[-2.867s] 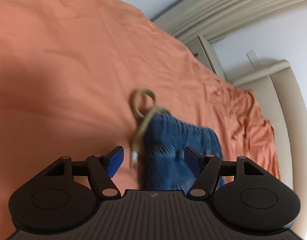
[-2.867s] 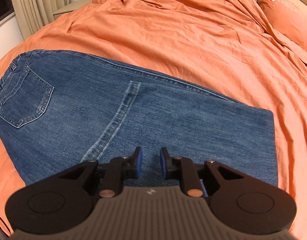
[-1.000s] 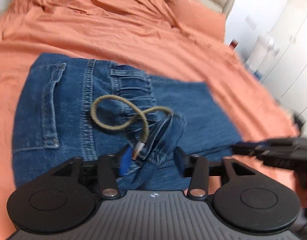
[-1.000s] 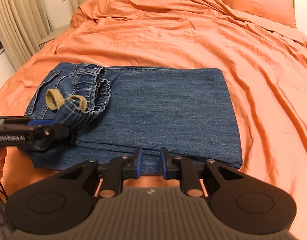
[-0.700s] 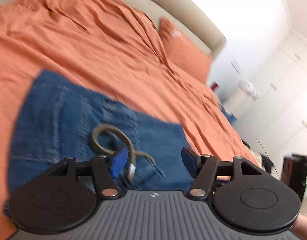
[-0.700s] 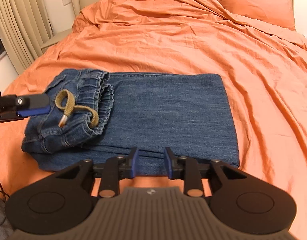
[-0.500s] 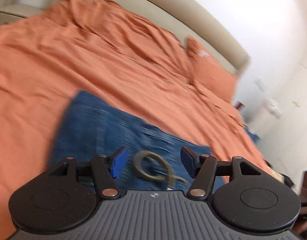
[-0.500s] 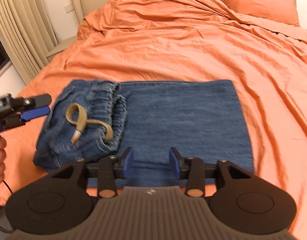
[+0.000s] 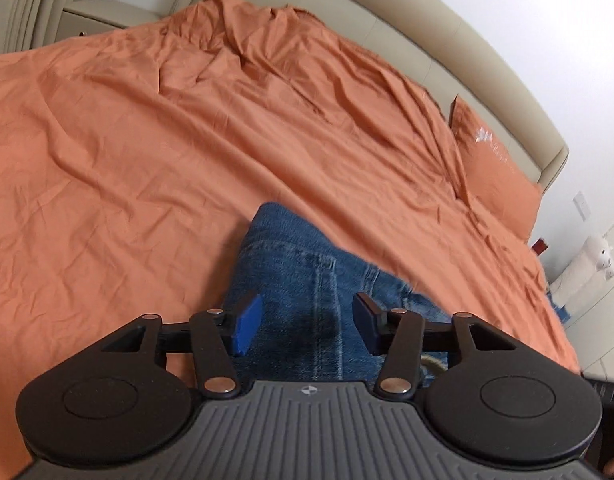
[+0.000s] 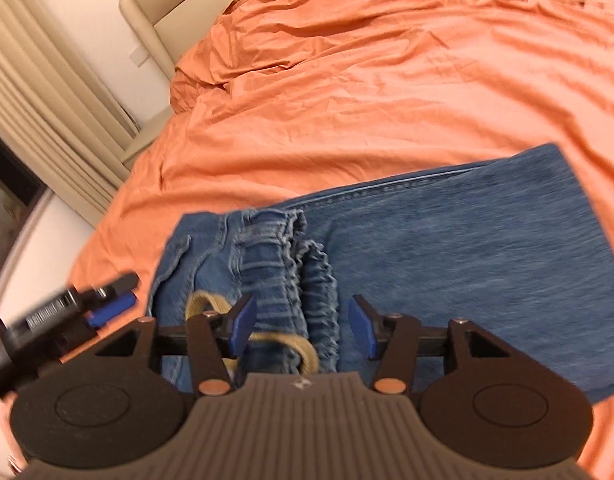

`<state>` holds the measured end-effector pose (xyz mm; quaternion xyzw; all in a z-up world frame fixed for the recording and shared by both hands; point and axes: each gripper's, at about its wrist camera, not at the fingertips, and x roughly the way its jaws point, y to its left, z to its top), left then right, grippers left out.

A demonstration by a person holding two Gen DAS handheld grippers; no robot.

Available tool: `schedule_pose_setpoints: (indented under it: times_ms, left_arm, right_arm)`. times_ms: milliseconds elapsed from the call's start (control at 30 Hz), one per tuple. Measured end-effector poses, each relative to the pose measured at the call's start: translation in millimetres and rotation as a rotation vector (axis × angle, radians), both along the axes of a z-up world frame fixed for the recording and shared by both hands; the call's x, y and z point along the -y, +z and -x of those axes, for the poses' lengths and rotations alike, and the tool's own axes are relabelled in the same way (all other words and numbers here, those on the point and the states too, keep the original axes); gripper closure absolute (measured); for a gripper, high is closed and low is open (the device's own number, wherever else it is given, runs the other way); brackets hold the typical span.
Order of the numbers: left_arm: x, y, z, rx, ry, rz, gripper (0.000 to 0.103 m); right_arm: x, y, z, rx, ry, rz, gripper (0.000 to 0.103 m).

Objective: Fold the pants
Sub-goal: 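Move the right tool to the elastic waistband with the drawstring, then grasp the elastic waistband with the right tool and fold it over the jeans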

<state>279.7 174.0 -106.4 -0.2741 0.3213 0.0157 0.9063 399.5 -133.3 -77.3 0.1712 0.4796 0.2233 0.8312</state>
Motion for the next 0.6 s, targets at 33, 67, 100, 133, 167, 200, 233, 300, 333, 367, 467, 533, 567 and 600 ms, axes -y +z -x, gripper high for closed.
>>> schedule_pose_setpoints:
  times_ms: [33, 67, 100, 133, 167, 200, 233, 300, 333, 367, 467, 533, 567, 600]
  left_arm:
    - [2, -2, -2, -0.007, -0.007, -0.01, 0.045]
    - [3, -4, -3, -0.013, -0.012, -0.02, 0.045]
    - [5, -5, -4, -0.018, -0.016, -0.032, 0.045]
    - [6, -6, -5, -0.02, -0.017, -0.044, 0.045]
    - [7, -7, -6, -0.023, -0.019, -0.051, 0.045]
    - [7, -8, -7, -0.024, -0.019, -0.054, 0.045]
    - [7, -9, -7, -0.023, -0.018, -0.052, 0.045]
    - [6, -10, -8, -0.021, -0.015, -0.045, 0.045]
    - [5, -10, -9, -0.02, -0.01, -0.042, 0.045]
    - [4, -11, -10, -0.019, -0.006, -0.04, 0.045]
    - [5, -13, -10, -0.016, 0.004, -0.038, 0.045]
    - [7, -13, -11, -0.01, 0.005, -0.042, 0.045]
    - [7, -12, -11, -0.003, 0.007, -0.045, 0.045]
    - [7, -12, -11, 0.006, 0.01, -0.045, 0.045]
  right_arm:
    - [-1, -4, -5, -0.014, -0.004, -0.019, 0.051]
    - [-2, -8, -10, -0.027, -0.007, -0.038, 0.05]
    - [-3, -11, -15, -0.037, -0.01, -0.054, 0.049]
    - [-3, -15, -20, -0.047, -0.01, -0.067, 0.046]
    - [-4, -19, -26, -0.056, -0.008, -0.081, 0.041]
    - [-4, -23, -31, -0.065, -0.005, -0.094, 0.04]
    - [-5, -28, -36, -0.075, -0.001, -0.105, 0.039]
    - [-7, -40, -46, -0.112, 0.006, -0.125, 0.038]
    - [-7, -48, -50, -0.137, 0.002, -0.14, 0.038]
    - [-7, -56, -55, -0.165, 0.002, -0.167, 0.037]
    - [-6, -80, -64, -0.241, -0.005, -0.254, 0.037]
    - [-6, -90, -70, -0.272, -0.011, -0.299, 0.047]
    - [-6, -93, -72, -0.283, -0.003, -0.325, 0.068]
    - [-6, -94, -73, -0.291, 0.005, -0.348, 0.073]
